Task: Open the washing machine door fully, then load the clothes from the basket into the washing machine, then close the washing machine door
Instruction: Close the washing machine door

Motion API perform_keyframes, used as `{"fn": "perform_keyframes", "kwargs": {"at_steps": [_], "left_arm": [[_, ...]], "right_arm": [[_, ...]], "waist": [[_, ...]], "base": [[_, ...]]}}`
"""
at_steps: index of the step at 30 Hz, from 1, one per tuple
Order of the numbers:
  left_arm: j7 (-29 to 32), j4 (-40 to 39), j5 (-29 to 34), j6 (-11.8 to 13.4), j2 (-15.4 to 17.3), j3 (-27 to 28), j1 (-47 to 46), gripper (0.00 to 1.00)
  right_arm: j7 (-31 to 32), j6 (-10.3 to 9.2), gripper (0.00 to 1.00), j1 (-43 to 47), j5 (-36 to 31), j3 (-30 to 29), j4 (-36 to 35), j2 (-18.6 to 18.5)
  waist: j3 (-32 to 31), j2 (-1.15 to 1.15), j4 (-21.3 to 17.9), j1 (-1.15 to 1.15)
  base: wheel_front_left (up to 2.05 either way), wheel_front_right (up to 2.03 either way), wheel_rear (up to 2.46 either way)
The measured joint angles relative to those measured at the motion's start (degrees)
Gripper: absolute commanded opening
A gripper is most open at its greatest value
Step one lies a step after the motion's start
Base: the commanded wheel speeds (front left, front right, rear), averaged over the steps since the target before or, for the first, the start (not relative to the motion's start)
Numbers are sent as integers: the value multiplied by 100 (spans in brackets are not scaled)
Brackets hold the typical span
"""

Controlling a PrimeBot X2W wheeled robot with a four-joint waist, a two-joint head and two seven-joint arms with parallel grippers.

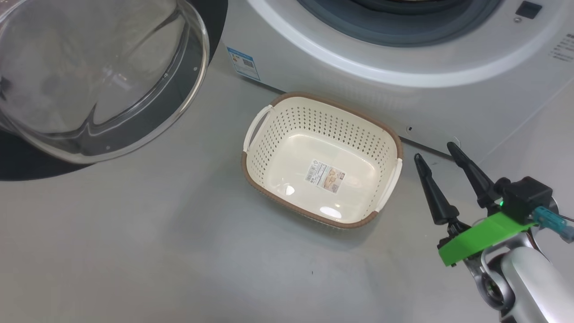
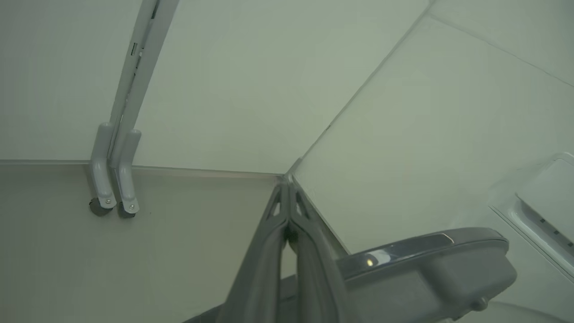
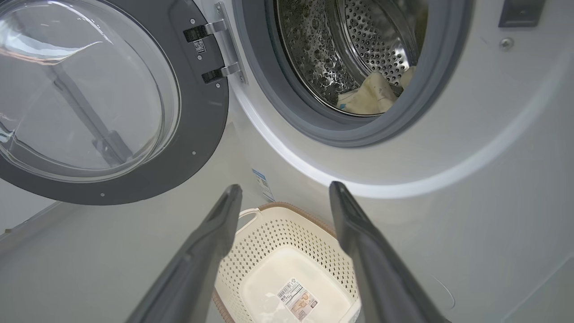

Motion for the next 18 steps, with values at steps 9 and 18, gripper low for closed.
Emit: {"fn": "perform_keyframes", "kwargs": {"at_steps": [9,18], "left_arm": [[1444,792,-572,2,260,-346,-366,0],[2020,703,-838,2,287,-547,-315,0]], "right_arm": [[1,0,100,-29,-1,47,-24,-87],[1,0,100,-28,-42,42,-36,-97]], "waist": [[116,0,-64,0],[90,0,-23,0]], "base": [[0,0,0],[0,0,0]]}}
